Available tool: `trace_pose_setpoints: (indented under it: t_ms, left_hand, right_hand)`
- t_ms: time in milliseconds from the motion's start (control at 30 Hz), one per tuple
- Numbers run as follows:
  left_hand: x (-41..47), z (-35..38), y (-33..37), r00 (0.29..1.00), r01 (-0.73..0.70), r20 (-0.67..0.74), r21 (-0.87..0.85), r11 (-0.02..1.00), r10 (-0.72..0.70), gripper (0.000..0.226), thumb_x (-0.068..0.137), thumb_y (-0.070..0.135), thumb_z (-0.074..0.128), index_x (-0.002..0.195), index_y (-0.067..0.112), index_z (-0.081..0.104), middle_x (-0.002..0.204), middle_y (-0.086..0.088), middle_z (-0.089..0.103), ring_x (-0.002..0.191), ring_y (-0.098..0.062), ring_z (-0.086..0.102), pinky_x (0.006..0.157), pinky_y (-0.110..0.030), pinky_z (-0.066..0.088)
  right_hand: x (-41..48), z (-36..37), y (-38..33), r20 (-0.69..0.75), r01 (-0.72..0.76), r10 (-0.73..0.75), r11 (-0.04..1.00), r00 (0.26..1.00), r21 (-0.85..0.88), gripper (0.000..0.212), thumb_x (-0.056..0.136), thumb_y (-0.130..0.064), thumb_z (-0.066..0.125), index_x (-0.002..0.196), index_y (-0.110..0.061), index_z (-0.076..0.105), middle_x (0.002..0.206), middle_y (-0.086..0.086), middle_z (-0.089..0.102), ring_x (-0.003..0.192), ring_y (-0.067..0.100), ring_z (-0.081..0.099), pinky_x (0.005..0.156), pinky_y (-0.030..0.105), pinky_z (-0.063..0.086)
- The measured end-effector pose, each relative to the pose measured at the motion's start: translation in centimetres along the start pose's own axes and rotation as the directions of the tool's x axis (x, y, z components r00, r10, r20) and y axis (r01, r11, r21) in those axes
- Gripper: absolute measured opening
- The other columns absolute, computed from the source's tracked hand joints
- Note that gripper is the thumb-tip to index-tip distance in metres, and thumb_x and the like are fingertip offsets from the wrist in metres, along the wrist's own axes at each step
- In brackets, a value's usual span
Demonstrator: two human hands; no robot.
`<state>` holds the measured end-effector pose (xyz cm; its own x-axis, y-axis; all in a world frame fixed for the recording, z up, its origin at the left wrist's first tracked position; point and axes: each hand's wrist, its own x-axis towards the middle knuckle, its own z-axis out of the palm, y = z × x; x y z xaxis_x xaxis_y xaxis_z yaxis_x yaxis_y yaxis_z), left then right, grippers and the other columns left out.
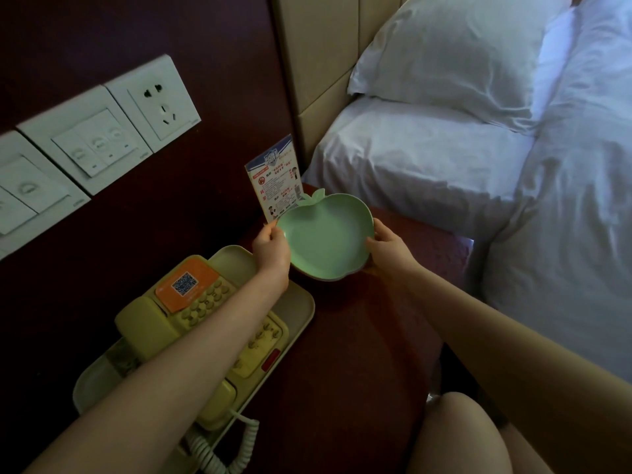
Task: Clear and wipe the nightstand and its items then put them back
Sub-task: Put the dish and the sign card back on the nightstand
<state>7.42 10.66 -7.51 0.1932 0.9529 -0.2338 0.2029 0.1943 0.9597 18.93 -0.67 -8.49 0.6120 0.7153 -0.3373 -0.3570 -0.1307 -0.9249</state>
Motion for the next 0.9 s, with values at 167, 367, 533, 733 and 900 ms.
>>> trace_pose_setpoints:
  t_ms: [167,367,533,733,900]
  left_hand:
    - [1.3,-0.8,-0.8,0.998,-0.07,0.016,0.222,0.972,0.068,0.038,0.096,0.006,0.035,0.129,0.011,0.053,0.126,-0.007,0.058,0.104,-0.015,0.054,0.083,-0.023,0.043]
    - [2.3,-1.4,-1.7,0.996,-0.087,-0.003,0.274,0.958,0.091,0.044,0.094,0.001,0.037,0.134,0.016,0.048,0.129,-0.005,0.056,0.081,-0.001,0.054,0.06,-0.011,0.04]
    - [2.0,-1.7,-2.0,0.988,-0.143,0.013,0.417,0.898,0.151,0.045,0.093,0.0,0.035,0.133,0.016,0.05,0.123,-0.005,0.06,0.072,-0.002,0.053,0.06,-0.017,0.044]
    - [1.7,-1.9,-2.0,0.974,-0.225,0.141,0.604,0.764,0.175,0.043,0.099,0.011,0.031,0.141,0.019,0.038,0.131,-0.01,0.055,0.108,-0.037,0.056,0.088,-0.046,0.049]
    - [1.7,-2.3,-2.5,0.945,-0.326,0.249,0.633,0.702,0.213,0.043,0.1,0.018,0.03,0.143,0.021,0.033,0.123,-0.013,0.059,0.108,-0.041,0.055,0.086,-0.049,0.048]
  right_hand:
    - [1.1,0.5,1.0,-0.123,-0.018,0.001,0.99,0.992,-0.14,0.038,0.085,0.003,0.045,0.122,-0.006,0.044,0.118,0.012,0.056,0.098,0.028,0.059,0.076,0.046,0.052]
    - [2.0,0.9,1.3,-0.175,0.045,-0.066,0.991,0.982,-0.123,0.033,0.083,0.003,0.055,0.109,-0.016,0.051,0.083,-0.001,0.054,0.068,0.013,0.054,0.053,0.023,0.042]
    - [2.0,0.7,1.8,-0.158,0.099,-0.13,0.976,0.979,-0.195,0.035,0.082,0.005,0.053,0.096,-0.026,0.059,0.076,-0.009,0.059,0.065,0.006,0.055,0.054,0.016,0.048]
    - [1.9,0.5,2.8,-0.221,0.127,-0.204,0.94,0.954,-0.316,0.028,0.085,-0.001,0.053,0.109,-0.014,0.061,0.101,0.003,0.064,0.094,0.02,0.061,0.084,0.036,0.05]
    - [2.3,0.3,2.9,-0.365,0.111,-0.211,0.955,0.907,-0.277,0.017,0.085,-0.005,0.058,0.101,-0.009,0.061,0.1,0.006,0.063,0.087,0.015,0.057,0.078,0.029,0.047]
